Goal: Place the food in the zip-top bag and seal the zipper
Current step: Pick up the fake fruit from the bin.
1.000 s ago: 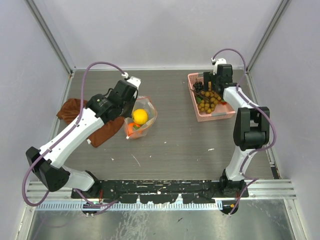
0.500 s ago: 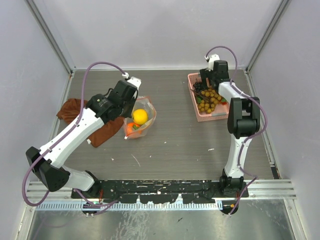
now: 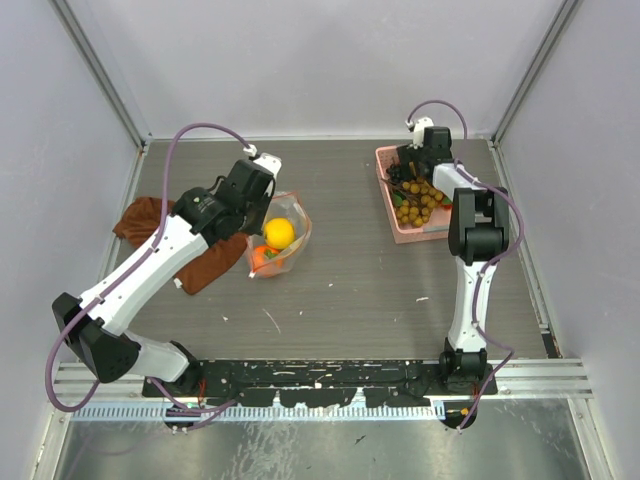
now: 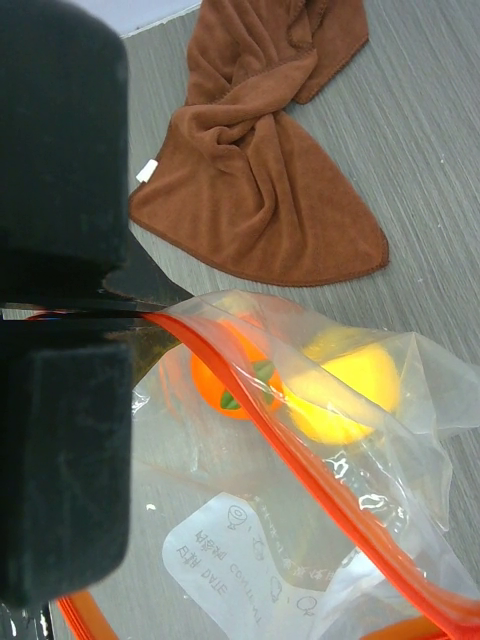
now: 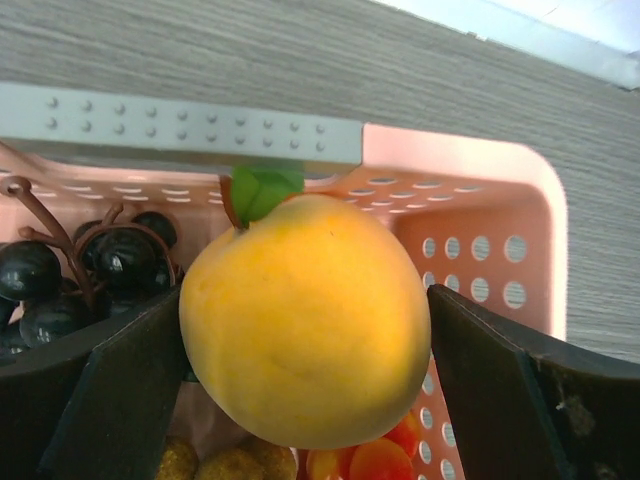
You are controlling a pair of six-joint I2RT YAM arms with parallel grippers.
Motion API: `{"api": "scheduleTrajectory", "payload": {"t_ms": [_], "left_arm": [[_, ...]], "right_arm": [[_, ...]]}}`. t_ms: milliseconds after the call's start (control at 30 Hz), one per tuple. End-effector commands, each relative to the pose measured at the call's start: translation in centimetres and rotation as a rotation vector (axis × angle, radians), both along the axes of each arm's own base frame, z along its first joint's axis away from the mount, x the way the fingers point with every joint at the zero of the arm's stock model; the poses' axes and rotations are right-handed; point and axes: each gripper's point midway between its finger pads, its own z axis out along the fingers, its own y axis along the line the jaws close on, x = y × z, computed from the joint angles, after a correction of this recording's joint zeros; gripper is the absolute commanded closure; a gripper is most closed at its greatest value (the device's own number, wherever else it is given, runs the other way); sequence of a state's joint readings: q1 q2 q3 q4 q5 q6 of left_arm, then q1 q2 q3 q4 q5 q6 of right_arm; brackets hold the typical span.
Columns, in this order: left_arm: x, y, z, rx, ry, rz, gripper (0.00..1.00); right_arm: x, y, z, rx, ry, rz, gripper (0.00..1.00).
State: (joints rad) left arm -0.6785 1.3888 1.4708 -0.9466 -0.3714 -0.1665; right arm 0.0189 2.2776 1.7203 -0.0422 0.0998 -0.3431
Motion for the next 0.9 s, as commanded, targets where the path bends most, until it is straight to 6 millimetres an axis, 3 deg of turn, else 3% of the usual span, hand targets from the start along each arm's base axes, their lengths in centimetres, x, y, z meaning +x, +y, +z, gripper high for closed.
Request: {"api": "scheduleTrajectory", "payload": {"t_ms": [0,200,467,867], "left_arm": [[0.8,-0.1,1.6,-0.023,-0.055,0.004,1.0],[0.8,-0.1,1.6,-0.027,-0.054,0.003,1.0],[0.7,-0.3,1.8,-0.033,-0.052,-0.003,1.0],[0.3,-0.8,2.2,-0.061,-0.04,-0.025,1.0]], "right_arm": [[0.8,0.1,1.6,0.05,-0.034,0.022,0.0],[0.5,0.2,1.9,0.087,-0.036,0.029,0.08],[-0.1,1.0,5.7,0.129,-0.095,0.051,0.27],[-3.4,2.0,11.4,0.22,-0.165,0.045,0.36]]}}
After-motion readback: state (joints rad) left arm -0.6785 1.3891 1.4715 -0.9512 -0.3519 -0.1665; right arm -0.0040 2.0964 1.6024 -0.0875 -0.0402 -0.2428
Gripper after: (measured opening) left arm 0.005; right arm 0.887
